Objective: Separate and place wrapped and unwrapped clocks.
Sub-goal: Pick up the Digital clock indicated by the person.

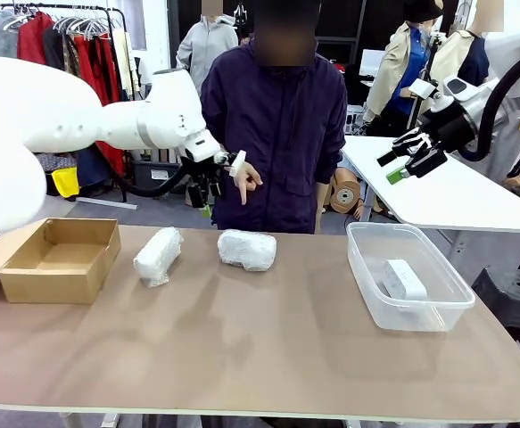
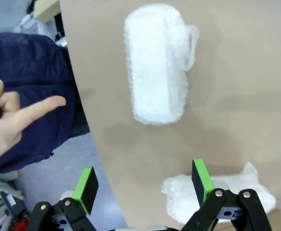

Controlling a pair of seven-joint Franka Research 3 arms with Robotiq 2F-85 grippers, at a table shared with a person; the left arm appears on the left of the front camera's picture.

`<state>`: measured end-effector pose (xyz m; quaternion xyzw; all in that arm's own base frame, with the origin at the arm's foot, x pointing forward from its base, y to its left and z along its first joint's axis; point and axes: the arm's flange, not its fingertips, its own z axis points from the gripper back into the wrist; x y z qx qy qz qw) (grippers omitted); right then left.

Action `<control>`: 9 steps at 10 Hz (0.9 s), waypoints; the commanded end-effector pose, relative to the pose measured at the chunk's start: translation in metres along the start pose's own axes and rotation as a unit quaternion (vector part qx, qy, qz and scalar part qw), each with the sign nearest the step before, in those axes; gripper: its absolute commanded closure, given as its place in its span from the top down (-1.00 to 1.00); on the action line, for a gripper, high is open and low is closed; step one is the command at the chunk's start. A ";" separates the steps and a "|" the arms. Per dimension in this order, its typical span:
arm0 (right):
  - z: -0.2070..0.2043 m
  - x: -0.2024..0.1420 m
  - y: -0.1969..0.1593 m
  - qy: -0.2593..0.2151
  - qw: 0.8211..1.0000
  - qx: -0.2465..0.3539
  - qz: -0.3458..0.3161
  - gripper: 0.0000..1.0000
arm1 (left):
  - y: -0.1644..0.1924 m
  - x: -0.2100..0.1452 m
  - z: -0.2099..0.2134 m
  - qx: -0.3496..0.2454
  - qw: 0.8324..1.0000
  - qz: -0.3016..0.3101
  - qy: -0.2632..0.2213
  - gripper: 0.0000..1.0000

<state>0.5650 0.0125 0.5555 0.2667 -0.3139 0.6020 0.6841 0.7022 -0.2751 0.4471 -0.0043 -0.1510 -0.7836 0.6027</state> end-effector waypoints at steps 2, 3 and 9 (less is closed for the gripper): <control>0.000 0.001 0.001 0.000 1.000 0.001 0.003 1.00 | 0.033 0.019 -0.014 -0.017 1.000 0.001 0.003 1.00; 0.000 0.001 0.001 0.000 1.000 0.001 0.003 1.00 | 0.040 0.027 -0.022 -0.029 0.999 -0.003 0.014 1.00; 0.000 0.001 0.001 0.000 1.000 0.001 0.003 1.00 | 0.016 0.032 -0.049 -0.063 0.998 -0.010 -0.003 1.00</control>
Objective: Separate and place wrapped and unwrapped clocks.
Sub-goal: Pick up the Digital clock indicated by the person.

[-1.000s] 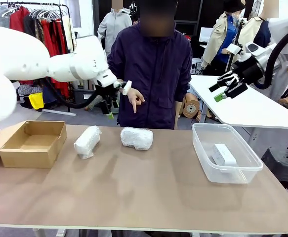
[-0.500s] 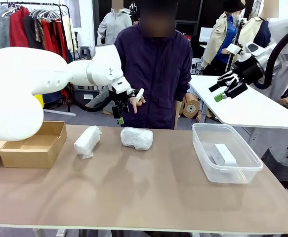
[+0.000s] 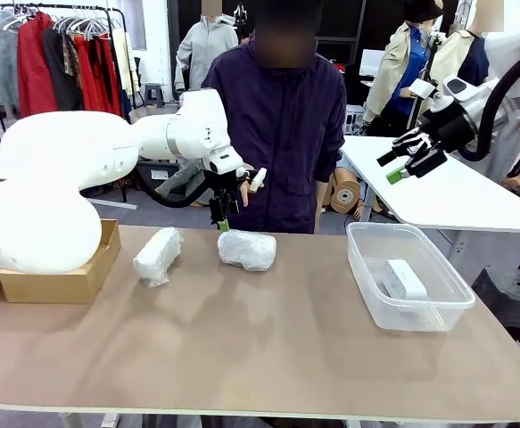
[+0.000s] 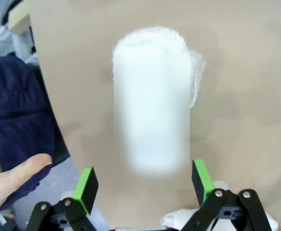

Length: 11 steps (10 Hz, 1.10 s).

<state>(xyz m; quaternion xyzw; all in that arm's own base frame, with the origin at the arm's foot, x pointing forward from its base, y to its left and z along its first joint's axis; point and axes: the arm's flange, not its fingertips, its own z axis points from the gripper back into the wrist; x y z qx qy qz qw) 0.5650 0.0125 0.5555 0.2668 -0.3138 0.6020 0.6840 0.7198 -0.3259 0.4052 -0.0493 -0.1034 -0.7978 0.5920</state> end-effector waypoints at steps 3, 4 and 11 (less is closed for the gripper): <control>0.000 0.001 0.001 0.000 1.000 0.001 0.003 1.00 | 0.000 -0.001 0.000 0.000 1.000 0.000 0.000 1.00; 0.000 0.001 0.001 0.000 1.000 0.001 0.003 1.00 | -0.006 -0.002 0.004 0.036 0.998 0.020 0.045 1.00; 0.000 0.001 0.001 0.000 1.000 0.001 0.003 1.00 | 0.003 0.030 -0.037 0.028 0.998 0.015 0.056 1.00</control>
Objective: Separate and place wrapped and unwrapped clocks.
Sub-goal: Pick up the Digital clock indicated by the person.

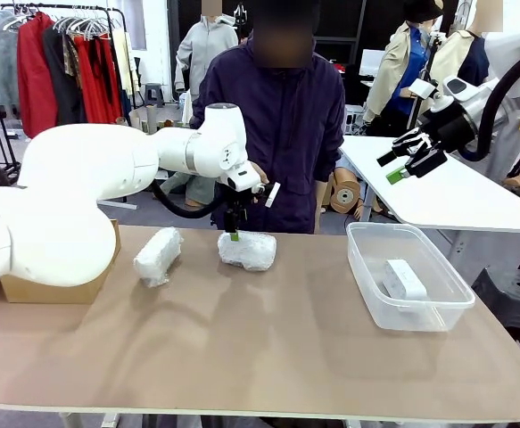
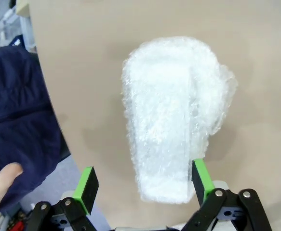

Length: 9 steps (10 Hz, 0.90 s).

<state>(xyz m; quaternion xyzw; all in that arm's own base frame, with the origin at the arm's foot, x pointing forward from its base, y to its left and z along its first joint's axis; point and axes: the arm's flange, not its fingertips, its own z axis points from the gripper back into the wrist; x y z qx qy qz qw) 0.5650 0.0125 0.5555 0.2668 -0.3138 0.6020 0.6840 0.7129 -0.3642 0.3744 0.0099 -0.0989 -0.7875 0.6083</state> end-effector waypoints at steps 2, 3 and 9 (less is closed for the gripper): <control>0.000 0.001 0.001 0.000 1.000 0.001 0.002 1.00 | 0.004 0.000 -0.012 -0.016 1.000 -0.015 0.005 1.00; 0.000 0.001 0.001 0.000 1.000 0.001 0.002 1.00 | 0.007 0.000 -0.022 -0.022 1.000 -0.018 0.002 1.00; 0.000 0.001 0.001 0.000 1.000 0.001 0.002 1.00 | 0.008 0.003 -0.035 -0.044 0.998 -0.037 -0.012 -0.16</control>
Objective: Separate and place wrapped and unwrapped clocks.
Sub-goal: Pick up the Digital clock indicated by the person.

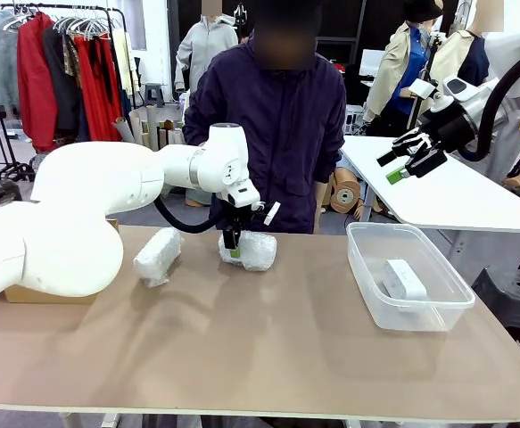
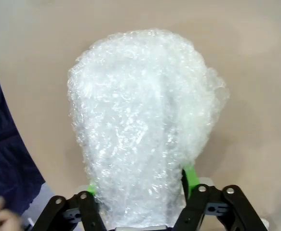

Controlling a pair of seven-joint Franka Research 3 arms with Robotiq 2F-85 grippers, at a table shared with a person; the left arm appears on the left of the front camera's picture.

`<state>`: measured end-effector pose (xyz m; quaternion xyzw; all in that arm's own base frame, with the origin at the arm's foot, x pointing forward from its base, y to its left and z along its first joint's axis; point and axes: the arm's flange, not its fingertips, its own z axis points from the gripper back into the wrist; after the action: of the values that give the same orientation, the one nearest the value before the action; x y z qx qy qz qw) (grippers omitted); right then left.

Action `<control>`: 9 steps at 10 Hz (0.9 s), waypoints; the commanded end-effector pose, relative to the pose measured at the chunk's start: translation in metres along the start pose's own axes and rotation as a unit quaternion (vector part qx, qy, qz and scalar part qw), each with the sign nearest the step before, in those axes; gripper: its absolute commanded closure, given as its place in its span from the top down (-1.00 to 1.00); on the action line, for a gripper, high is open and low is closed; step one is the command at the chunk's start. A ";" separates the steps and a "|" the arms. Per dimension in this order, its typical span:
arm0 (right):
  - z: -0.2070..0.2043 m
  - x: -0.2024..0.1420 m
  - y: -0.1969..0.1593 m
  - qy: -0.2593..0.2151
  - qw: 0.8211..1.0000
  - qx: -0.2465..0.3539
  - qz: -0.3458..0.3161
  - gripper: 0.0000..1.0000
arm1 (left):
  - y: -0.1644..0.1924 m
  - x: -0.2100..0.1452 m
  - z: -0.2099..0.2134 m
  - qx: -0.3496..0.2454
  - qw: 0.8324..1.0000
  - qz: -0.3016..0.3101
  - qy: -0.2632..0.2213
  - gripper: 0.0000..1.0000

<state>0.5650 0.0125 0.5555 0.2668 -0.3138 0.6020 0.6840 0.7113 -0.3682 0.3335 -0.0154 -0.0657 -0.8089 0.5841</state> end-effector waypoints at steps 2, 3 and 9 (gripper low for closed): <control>0.000 0.001 0.001 0.000 1.000 0.001 0.003 1.00 | 0.011 0.002 0.014 -0.003 1.000 0.000 -0.018 -0.94; 0.000 0.001 0.001 0.000 1.000 0.001 0.003 1.00 | 0.009 0.003 0.018 -0.002 1.000 0.001 -0.018 -1.00; 0.000 0.001 0.001 0.000 1.000 0.001 0.003 1.00 | -0.047 0.009 0.096 -0.011 0.999 0.030 0.016 -1.00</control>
<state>0.5651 0.0125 0.5553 0.2669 -0.3137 0.6020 0.6840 0.6936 -0.3646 0.4125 -0.0241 -0.0606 -0.7949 0.6032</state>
